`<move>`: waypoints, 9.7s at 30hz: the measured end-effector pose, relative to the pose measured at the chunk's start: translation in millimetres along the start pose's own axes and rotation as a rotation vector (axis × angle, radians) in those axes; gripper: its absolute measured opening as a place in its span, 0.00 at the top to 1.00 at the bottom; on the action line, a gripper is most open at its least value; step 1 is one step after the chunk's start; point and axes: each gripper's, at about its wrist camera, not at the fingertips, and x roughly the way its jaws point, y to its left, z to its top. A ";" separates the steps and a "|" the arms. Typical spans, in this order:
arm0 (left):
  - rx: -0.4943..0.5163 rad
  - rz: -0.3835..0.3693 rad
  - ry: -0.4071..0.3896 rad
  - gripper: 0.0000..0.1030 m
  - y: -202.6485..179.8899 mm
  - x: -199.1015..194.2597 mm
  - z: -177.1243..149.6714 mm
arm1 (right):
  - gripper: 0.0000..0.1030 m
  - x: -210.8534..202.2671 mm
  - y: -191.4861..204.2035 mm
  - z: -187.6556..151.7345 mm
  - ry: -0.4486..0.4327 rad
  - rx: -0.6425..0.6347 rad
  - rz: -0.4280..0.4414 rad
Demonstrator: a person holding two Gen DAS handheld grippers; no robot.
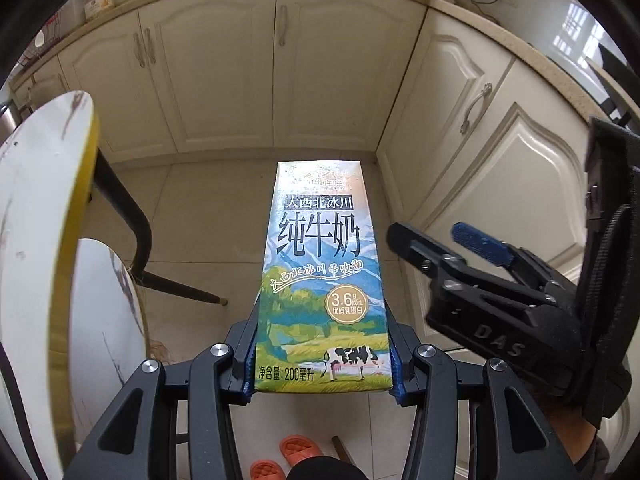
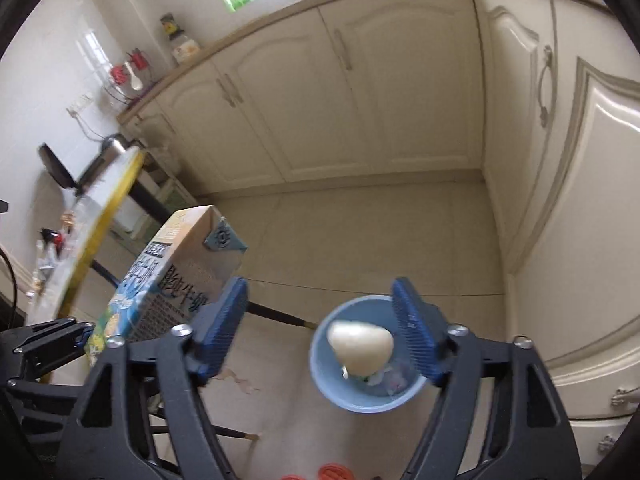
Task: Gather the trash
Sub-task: 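Open both tools over the blue bin to drop the carton and bun, then move both open tools back toward the table, then grasp the red-checkered ketchup packet with the left tool while the right tool grasps the white barcode sachet, then carry both items over the blue bin and open both tools to drop them, then move both open tools back toward the table, then grasp the clear plastic wrap with the left tool while the right tool grasps a bread piece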
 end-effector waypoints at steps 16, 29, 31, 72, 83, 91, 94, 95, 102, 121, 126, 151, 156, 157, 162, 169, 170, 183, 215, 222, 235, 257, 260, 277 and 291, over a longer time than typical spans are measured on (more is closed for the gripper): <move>0.070 0.056 -0.074 0.26 -8.7 16.2 35.5 | 0.15 -40.4 -0.4 8.8 -0.089 -0.038 -0.088; 0.006 0.286 -0.398 0.10 -4.6 -136.9 -33.2 | 0.05 -157.9 86.5 5.8 -0.282 -0.166 0.005; -0.014 0.341 -0.462 0.03 -2.4 -164.7 -53.7 | 0.01 -180.2 110.6 -0.1 -0.323 -0.205 0.025; -0.491 0.516 -0.588 0.01 162.0 -236.7 -287.0 | 0.00 -112.9 383.7 -73.2 -0.277 -0.599 0.150; -0.549 0.415 -0.393 0.01 280.3 -196.2 -204.2 | 0.00 -23.5 379.7 -47.4 -0.132 -0.583 0.125; -0.554 0.399 -0.330 0.01 326.3 -182.6 -166.1 | 0.00 43.7 398.5 -22.0 0.015 -0.638 0.120; -0.574 0.418 -0.310 0.01 353.7 -178.8 -155.3 | 0.00 62.5 412.8 -21.6 0.064 -0.676 0.125; -0.578 0.417 -0.307 0.01 361.3 -178.1 -153.4 | 0.00 66.4 416.5 -20.8 0.076 -0.678 0.146; -0.611 0.397 -0.283 0.01 405.2 -176.6 -136.0 | 0.25 89.4 428.2 -17.3 0.189 -0.684 0.202; -0.643 0.321 -0.172 0.30 456.7 -112.7 -69.9 | 0.80 76.3 402.1 -4.4 0.190 -0.632 0.281; -0.608 0.300 -0.193 0.64 453.0 -115.2 -89.7 | 0.54 72.7 395.0 2.2 0.175 -0.593 0.310; -0.594 0.208 -0.242 0.57 443.6 -180.4 -188.3 | 0.91 87.3 442.7 -8.9 0.133 -0.621 0.247; -0.615 0.247 -0.236 0.41 442.8 -177.4 -182.4 | 0.92 81.7 428.5 -7.4 0.147 -0.606 0.275; -0.615 0.260 -0.226 0.41 441.7 -176.5 -180.0 | 0.93 79.7 425.7 -7.8 0.148 -0.602 0.282; -0.572 0.353 -0.214 0.74 430.5 -176.1 -182.2 | 0.94 67.6 413.8 -7.9 0.148 -0.582 0.314; -0.591 0.322 -0.249 0.93 411.8 -188.7 -199.3 | 0.97 47.1 400.2 -10.4 0.140 -0.564 0.357; -0.594 0.314 -0.256 0.94 407.5 -192.0 -200.5 | 0.97 43.8 397.9 -11.4 0.140 -0.563 0.362; -0.535 0.184 -0.336 0.95 327.1 -236.8 -198.2 | 0.98 -7.4 341.5 -12.7 0.100 -0.485 0.414; -0.071 -0.076 -0.060 0.89 34.7 -33.1 36.8 | 0.94 16.3 22.8 19.3 0.097 -0.096 0.075; -0.067 -0.065 -0.047 0.86 34.0 -26.2 38.8 | 0.73 24.2 8.5 10.6 0.117 -0.069 0.046; -0.129 0.090 -0.293 0.22 42.6 -144.9 -32.3 | 0.14 -83.4 84.6 9.2 -0.073 -0.183 0.046; -0.413 0.352 -0.500 0.01 138.9 -288.0 -256.5 | 0.00 -114.1 343.0 -54.0 -0.089 -0.537 0.199; -0.447 0.364 -0.482 0.01 159.1 -286.0 -263.5 | 0.00 -85.2 368.3 -57.3 -0.043 -0.582 0.200; -0.469 0.388 -0.327 0.01 256.7 -230.4 -197.4 | 0.27 61.0 444.5 -63.8 0.189 -0.712 0.212; -0.460 0.318 -0.270 0.01 269.3 -172.7 -130.4 | 0.80 61.5 411.0 -38.2 0.176 -0.702 0.261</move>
